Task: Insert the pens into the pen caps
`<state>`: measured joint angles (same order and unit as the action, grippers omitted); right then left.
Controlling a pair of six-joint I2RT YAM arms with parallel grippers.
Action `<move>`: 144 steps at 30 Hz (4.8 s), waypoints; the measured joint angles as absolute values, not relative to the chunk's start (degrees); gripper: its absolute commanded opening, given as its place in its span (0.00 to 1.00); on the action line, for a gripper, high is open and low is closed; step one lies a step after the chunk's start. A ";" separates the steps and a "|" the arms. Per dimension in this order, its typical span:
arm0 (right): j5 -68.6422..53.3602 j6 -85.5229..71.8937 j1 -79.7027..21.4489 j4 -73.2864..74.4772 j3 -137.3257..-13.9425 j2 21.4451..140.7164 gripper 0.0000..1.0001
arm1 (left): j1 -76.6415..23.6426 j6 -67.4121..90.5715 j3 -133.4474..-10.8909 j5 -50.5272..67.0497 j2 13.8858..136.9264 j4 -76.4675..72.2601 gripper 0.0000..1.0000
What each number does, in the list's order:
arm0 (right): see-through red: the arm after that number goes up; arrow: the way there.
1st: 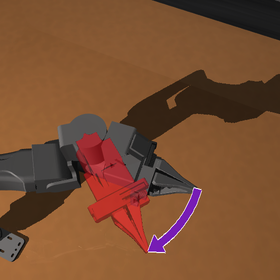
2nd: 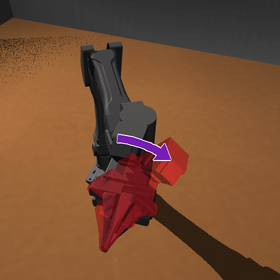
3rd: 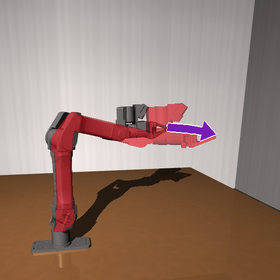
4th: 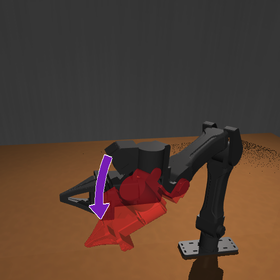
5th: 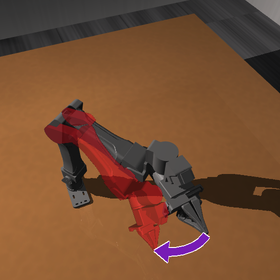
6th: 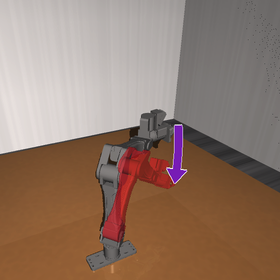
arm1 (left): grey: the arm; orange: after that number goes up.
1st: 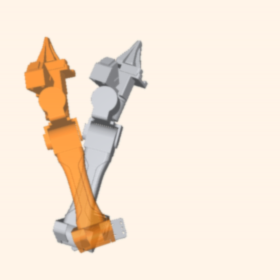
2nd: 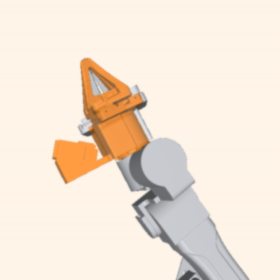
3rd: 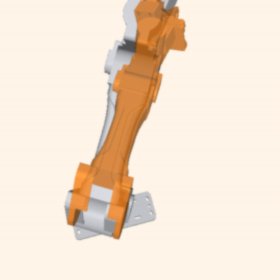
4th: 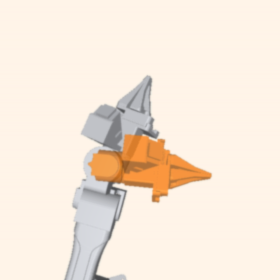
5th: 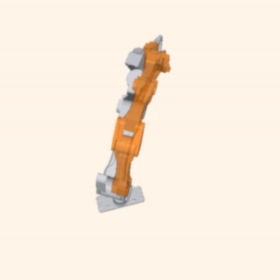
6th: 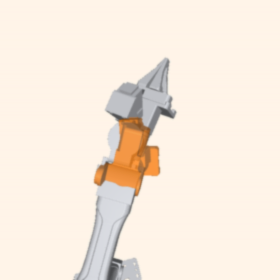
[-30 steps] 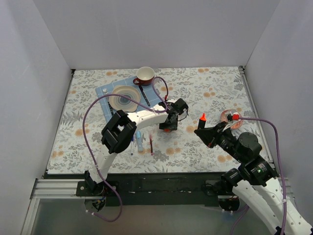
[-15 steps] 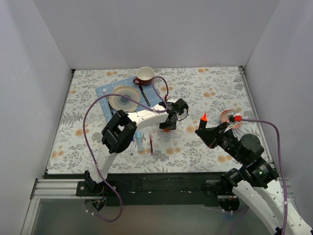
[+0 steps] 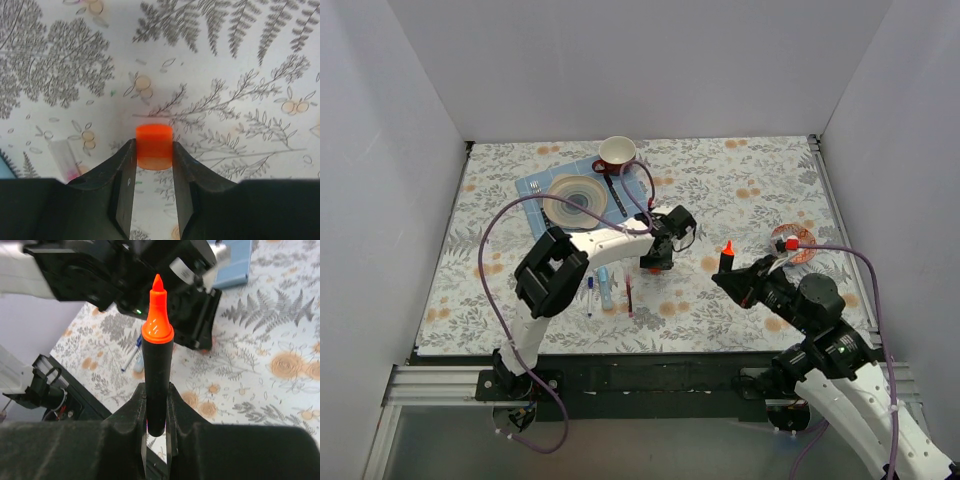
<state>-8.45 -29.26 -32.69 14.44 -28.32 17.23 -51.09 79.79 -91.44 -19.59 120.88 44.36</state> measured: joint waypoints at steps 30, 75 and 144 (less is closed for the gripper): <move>-14.04 -37.17 -42.74 -12.23 -19.31 47.97 0.01 | -50.78 89.91 -67.22 -11.97 80.73 20.34 0.00; -14.72 -37.32 -43.79 -16.91 -24.53 55.72 0.01 | -50.78 86.21 -64.66 -8.60 79.00 20.53 0.00; -28.45 -33.71 -45.01 -22.09 -27.51 38.94 0.01 | -53.58 74.32 -63.16 13.54 60.71 11.62 0.70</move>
<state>-28.45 -33.71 -45.01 -22.09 -27.51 38.94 -53.58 74.32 -63.16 13.54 60.71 11.62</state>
